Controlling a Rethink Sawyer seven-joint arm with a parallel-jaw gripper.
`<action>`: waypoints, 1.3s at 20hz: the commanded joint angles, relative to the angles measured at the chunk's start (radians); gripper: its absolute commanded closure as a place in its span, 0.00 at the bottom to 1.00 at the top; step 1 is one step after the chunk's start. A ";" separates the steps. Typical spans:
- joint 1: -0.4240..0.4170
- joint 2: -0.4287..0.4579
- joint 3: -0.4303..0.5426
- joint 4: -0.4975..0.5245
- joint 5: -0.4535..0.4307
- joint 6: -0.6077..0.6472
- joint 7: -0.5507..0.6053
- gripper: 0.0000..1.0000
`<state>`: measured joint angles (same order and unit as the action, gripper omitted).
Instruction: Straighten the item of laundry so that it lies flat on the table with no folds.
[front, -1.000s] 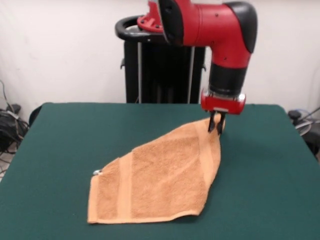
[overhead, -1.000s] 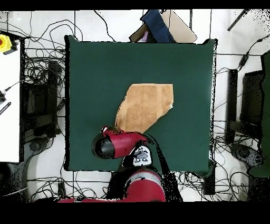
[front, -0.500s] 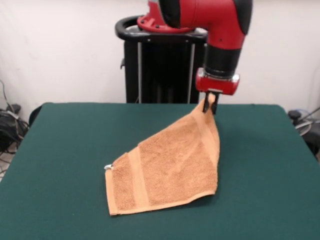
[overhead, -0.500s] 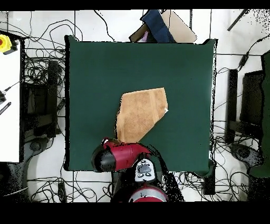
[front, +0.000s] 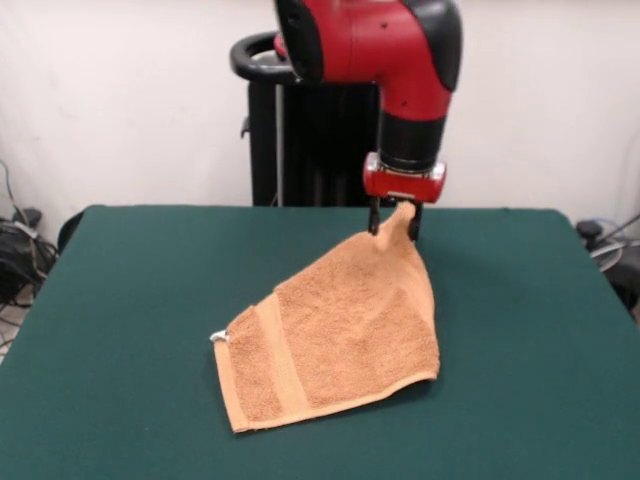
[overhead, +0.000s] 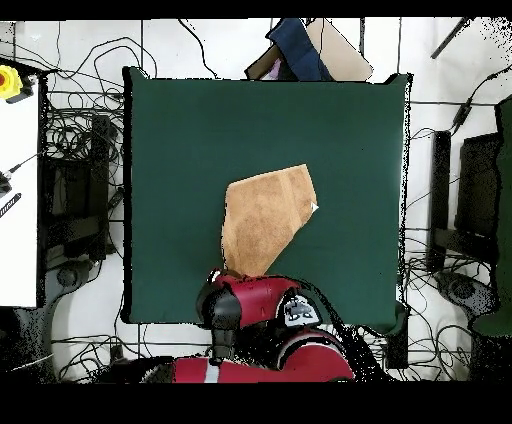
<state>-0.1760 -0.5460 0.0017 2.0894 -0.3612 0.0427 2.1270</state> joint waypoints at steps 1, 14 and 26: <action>-0.033 -0.032 0.134 0.000 0.035 0.012 0.101 0.00; 0.158 -0.193 0.014 -0.080 0.259 0.047 0.200 0.00; 0.342 0.023 -0.222 -0.232 0.361 -0.137 0.179 0.00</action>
<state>0.1187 -0.6766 -0.1098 1.9863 -0.0834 0.0076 2.1270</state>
